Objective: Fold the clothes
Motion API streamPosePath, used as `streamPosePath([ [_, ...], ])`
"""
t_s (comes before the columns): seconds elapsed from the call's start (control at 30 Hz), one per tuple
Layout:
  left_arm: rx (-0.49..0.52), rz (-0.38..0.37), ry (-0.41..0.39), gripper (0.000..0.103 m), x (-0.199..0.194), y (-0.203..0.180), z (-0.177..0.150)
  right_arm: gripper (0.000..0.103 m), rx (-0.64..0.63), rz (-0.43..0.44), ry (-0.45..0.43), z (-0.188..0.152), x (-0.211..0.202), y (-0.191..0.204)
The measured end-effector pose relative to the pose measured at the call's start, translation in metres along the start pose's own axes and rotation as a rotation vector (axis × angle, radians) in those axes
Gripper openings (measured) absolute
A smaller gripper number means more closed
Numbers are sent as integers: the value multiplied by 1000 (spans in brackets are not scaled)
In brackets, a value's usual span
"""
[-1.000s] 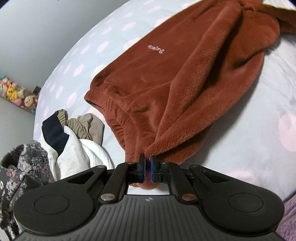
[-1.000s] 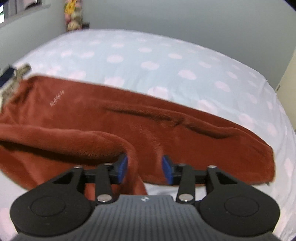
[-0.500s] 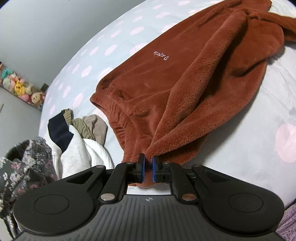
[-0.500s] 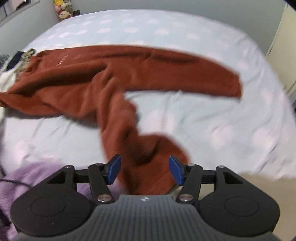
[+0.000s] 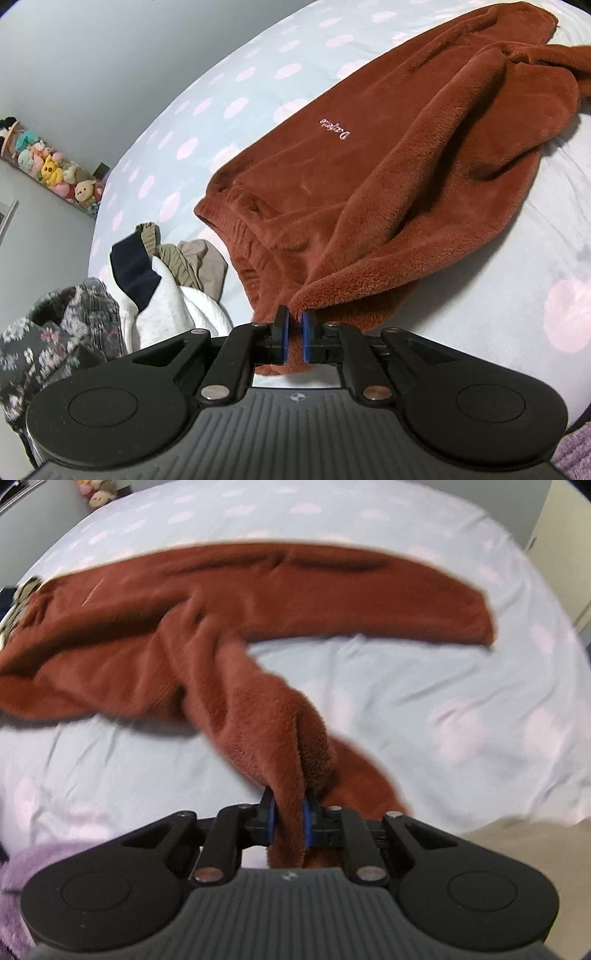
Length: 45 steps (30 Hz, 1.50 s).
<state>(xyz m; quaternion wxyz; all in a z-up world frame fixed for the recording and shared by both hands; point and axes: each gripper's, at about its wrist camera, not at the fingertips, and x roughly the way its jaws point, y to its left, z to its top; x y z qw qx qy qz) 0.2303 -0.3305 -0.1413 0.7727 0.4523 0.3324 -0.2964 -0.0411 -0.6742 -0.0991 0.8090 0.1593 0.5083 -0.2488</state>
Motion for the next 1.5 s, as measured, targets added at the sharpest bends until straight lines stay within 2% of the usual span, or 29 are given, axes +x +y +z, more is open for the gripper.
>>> streamPosePath([
  [0.17,-9,17,9,5,12,8,19,11,18,-127,-86,58,8,-38],
  [0.37,-20,16,36,5,24,10,28,10,38,-195,-115,104,63,-63],
  [0.47,-14,9,47,5,26,7,27,19,50,-228,-128,107,77,-72],
  [0.5,-12,7,51,5,27,6,26,27,61,-244,-142,106,75,-76],
  [0.63,-11,3,46,5,27,6,24,29,100,-255,-219,96,46,-91],
  [0.7,-10,2,39,5,25,6,22,29,99,-231,-254,84,23,-97],
  [0.87,-21,2,27,5,19,5,17,30,-64,-165,-211,38,-5,-79],
  [0.97,-29,1,20,5,15,5,14,34,-191,-130,-141,5,0,-57],
  [1.03,-34,1,16,5,12,4,12,45,-256,-124,-102,-12,9,-45],
  [1.1,-40,0,15,5,11,5,10,49,-312,-128,-71,-25,20,-36],
  [1.33,-75,-11,16,5,10,13,5,49,-376,-204,-22,-28,69,-34],
  [1.43,-96,-20,10,4,8,19,3,46,-416,-237,-19,-28,78,-33],
  [1.5,-106,-20,-1,4,5,23,3,9,-416,-275,-16,-24,76,-33],
])
